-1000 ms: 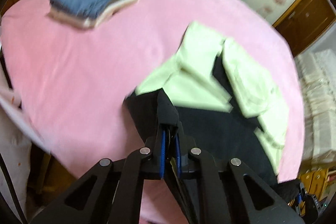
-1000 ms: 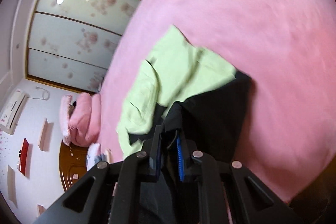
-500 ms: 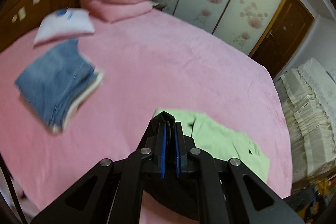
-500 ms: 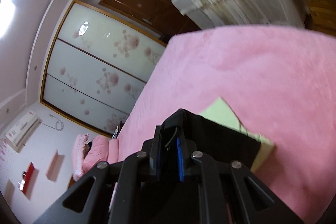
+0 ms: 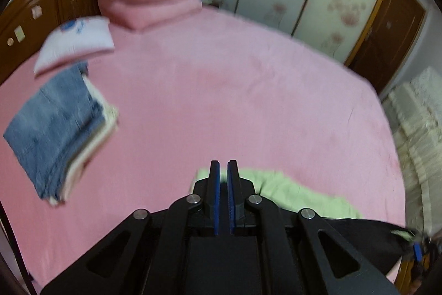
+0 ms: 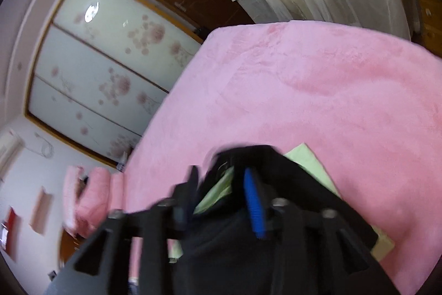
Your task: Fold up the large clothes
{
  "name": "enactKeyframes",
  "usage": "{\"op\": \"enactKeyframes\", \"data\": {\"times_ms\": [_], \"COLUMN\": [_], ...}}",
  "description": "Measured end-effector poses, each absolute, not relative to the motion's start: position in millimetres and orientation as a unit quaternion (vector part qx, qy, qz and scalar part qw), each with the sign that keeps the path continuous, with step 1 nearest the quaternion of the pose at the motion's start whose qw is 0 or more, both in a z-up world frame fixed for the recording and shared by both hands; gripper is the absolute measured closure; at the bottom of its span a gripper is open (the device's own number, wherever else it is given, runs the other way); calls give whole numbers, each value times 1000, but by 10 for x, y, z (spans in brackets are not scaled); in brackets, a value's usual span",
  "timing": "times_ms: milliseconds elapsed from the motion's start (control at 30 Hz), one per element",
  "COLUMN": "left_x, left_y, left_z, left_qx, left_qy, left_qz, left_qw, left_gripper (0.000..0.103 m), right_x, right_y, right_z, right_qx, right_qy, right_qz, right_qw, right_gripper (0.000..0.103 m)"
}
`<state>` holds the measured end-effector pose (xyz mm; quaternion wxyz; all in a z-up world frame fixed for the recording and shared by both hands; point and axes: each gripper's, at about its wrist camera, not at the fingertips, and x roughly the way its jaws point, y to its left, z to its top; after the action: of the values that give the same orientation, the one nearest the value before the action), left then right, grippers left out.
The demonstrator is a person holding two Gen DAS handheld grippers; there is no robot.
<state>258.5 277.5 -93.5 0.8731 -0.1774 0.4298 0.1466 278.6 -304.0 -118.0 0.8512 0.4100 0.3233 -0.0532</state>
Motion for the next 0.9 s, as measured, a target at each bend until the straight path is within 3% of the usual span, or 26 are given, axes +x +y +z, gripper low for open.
{"op": "enactKeyframes", "data": {"times_ms": [33,100,167,333,567,867,900], "left_x": [2623,2660,2709,2944,3370,3644,3650], "left_y": [2744,2690,2623,2457,2482,2634,2628], "left_z": [-1043,-1267,-1533,-2124,-2767,-3188,-3191], "left_qx": [-171,-155,-131,-16,67,-26,-31], "left_qy": [452,487,517,575,576,594,589], "left_qz": [142,139,116,74,-6,-39,-36], "left_qw": [864,848,838,815,815,803,807], "left_gripper": [83,38,21,21,21,21,30], "right_x": [2851,2956,3053,3198,3086,3018,3026], "right_y": [-3004,-2928,-2881,-2851,-2990,-3201,-3205], "right_z": [-1166,-1154,-1181,-1496,-2012,-2262,-2277], "right_qx": [387,341,294,190,125,135,132], "right_qy": [330,346,373,453,532,555,556], "right_qz": [-56,-59,-58,-54,-60,-70,-72], "right_qw": [859,872,878,869,836,818,817], "right_gripper": [53,48,40,38,38,38,38]}}
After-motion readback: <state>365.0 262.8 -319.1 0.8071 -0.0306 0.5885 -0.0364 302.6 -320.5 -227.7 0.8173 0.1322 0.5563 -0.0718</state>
